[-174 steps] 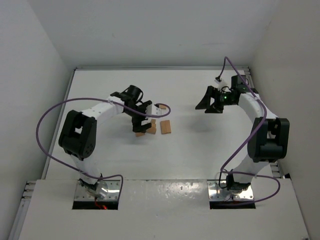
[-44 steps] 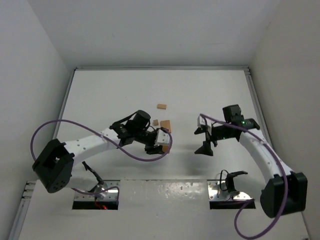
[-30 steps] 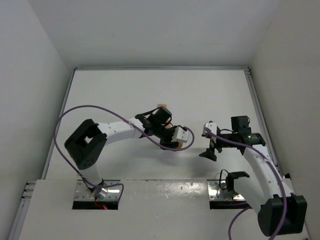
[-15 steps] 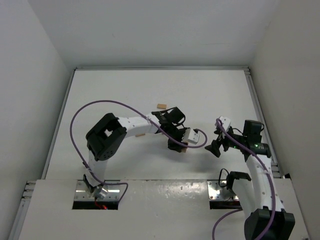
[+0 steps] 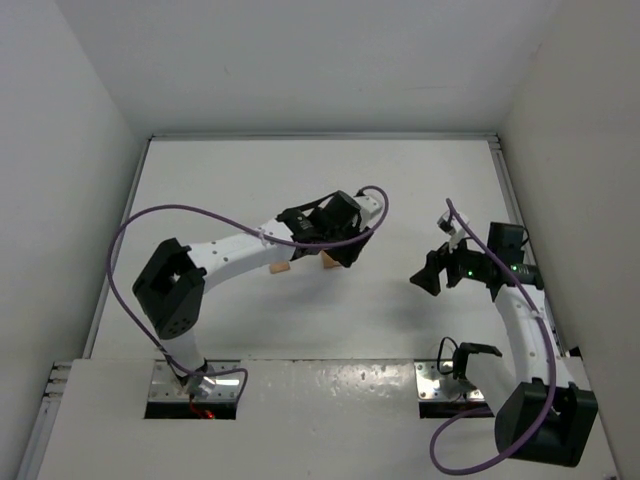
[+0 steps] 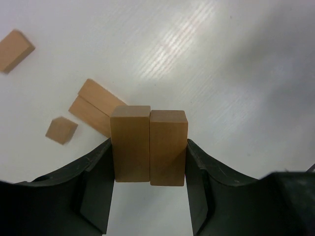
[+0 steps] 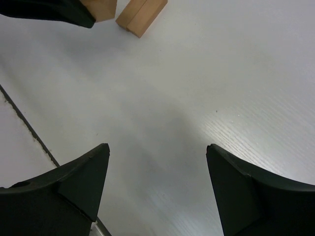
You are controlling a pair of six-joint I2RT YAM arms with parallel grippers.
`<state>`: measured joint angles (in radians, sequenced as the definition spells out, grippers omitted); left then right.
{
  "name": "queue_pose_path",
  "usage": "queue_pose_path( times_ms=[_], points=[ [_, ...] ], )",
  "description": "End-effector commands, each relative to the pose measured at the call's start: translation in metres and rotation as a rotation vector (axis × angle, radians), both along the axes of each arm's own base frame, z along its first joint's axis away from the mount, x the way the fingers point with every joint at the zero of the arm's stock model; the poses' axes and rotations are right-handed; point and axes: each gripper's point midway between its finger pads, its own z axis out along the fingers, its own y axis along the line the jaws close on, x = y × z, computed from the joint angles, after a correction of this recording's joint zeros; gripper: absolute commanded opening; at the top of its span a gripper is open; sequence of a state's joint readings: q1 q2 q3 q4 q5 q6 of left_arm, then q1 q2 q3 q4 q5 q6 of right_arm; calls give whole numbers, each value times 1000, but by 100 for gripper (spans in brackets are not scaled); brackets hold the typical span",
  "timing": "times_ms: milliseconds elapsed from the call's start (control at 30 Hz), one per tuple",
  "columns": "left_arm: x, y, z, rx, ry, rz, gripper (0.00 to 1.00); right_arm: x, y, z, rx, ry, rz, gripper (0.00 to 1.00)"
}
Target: Build the wood block tower
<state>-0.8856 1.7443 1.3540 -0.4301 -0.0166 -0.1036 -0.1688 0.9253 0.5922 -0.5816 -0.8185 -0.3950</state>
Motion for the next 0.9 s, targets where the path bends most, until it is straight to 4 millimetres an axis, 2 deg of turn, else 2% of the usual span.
queue_pose_path(
  times_ms=[0, 133, 267, 300, 400, 500, 567, 667, 867],
  points=[
    [18, 11, 29, -168, 63, 371, 0, 10, 1, 15, 37, -32, -39, 80],
    [12, 1, 25, -187, 154, 406, 0, 16, 5, 19, 57, -44, -47, 80],
    [19, 5, 22, -175, 154, 489, 0, 22, 8, 18, 66, -21, -73, 80],
    [24, 6, 27, -183, 133, 513, 0, 24, 8, 19, 75, -15, -87, 80],
    [25, 3, 24, -182, 165, 548, 0, 31, 10, 19, 79, -14, -104, 80],
    [13, -7, 5, -173, 270, 540, 0, 34, 14, 18, 83, -6, -122, 81],
    [14, -7, -12, -147, 317, 549, 0, 36, 17, 19, 80, -14, -113, 81],
    [26, -3, -21, -142, 327, 584, 0, 38, 19, 20, 75, -17, -113, 82],
    [50, 20, -21, -115, 230, 691, 0, 46, 20, 23, 80, -25, -127, 82]
  ],
)
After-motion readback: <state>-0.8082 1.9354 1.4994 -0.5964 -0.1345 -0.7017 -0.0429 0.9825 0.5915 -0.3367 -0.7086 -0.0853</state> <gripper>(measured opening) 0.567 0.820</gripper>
